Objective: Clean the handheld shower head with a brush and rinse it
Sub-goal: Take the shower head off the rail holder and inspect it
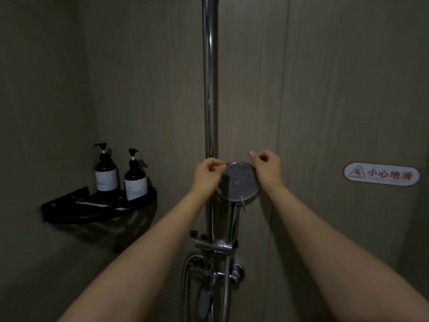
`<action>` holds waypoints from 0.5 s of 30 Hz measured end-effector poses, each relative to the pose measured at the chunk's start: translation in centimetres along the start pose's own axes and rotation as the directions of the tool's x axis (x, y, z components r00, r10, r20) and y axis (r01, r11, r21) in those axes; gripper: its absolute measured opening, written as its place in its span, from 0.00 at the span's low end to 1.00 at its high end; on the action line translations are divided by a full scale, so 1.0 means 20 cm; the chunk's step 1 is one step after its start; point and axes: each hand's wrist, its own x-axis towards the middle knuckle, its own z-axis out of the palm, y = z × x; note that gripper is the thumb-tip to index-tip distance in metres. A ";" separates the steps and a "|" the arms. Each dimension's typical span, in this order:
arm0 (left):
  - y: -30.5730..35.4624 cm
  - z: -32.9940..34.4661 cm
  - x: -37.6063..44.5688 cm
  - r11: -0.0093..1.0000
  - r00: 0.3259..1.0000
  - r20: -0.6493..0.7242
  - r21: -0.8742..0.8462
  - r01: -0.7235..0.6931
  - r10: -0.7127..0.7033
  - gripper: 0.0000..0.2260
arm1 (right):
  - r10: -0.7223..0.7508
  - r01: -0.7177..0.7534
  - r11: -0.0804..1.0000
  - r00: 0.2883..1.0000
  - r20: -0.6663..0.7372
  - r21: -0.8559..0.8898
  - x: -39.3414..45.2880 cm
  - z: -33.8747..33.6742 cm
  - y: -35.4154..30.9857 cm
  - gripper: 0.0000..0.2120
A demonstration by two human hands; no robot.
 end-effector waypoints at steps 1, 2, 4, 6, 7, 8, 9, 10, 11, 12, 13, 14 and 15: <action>-0.01 0.01 0.01 0.996 0.997 -0.047 0.070 -0.059 0.062 0.07 | -0.043 0.042 0.998 0.999 -0.021 -0.057 0.00 -0.01 0.03 0.12; -0.01 0.02 0.02 0.985 0.991 -0.082 0.147 -0.091 0.104 0.11 | -0.045 0.042 0.993 0.999 -0.027 -0.109 0.00 -0.03 0.03 0.07; 0.00 0.03 0.02 0.955 0.984 -0.093 0.268 -0.123 0.153 0.16 | -0.048 0.047 0.982 0.999 0.001 -0.184 0.01 -0.03 0.08 0.07; 0.02 0.05 0.04 0.914 0.979 -0.069 0.375 -0.154 0.193 0.17 | -0.094 0.111 0.956 0.993 0.072 -0.273 0.00 -0.03 0.08 0.12; 0.03 0.06 0.06 0.892 0.979 -0.054 0.424 -0.155 0.196 0.16 | -0.117 0.150 0.944 0.985 0.125 -0.296 0.00 -0.03 0.07 0.13; 0.05 0.08 0.06 0.869 0.980 -0.041 0.470 -0.153 0.195 0.14 | -0.122 0.172 0.937 0.977 0.175 -0.305 -0.01 -0.02 0.06 0.14; 0.05 0.08 0.08 0.851 0.982 -0.029 0.504 -0.149 0.189 0.13 | -0.120 0.181 0.940 0.969 0.216 -0.289 -0.01 -0.02 0.06 0.14; 0.05 0.08 0.09 0.836 0.984 -0.019 0.530 -0.140 0.177 0.12 | -0.107 0.177 0.943 0.964 0.245 -0.282 -0.01 -0.02 0.07 0.14; 0.05 0.08 0.09 0.827 0.986 -0.007 0.545 -0.138 0.169 0.12 | -0.100 0.175 0.945 0.959 0.264 -0.276 -0.01 -0.02 0.07 0.14; 0.05 0.08 0.09 0.822 0.987 0.003 0.553 -0.137 0.162 0.12 | -0.094 0.176 0.943 0.955 0.282 -0.282 0.00 -0.02 0.09 0.15; 0.04 0.07 0.10 0.821 0.987 0.009 0.553 -0.140 0.162 0.12 | -0.097 0.191 0.936 0.948 0.303 -0.297 0.00 -0.02 0.09 0.15; 0.04 0.07 0.10 0.821 0.987 0.012 0.552 -0.142 0.163 0.12 | -0.099 0.202 0.929 0.944 0.315 -0.311 0.00 -0.03 0.09 0.15; 0.03 0.07 0.10 0.825 0.986 0.011 0.547 -0.143 0.164 0.12 | -0.104 0.205 0.930 0.943 0.317 -0.306 0.01 -0.03 0.09 0.15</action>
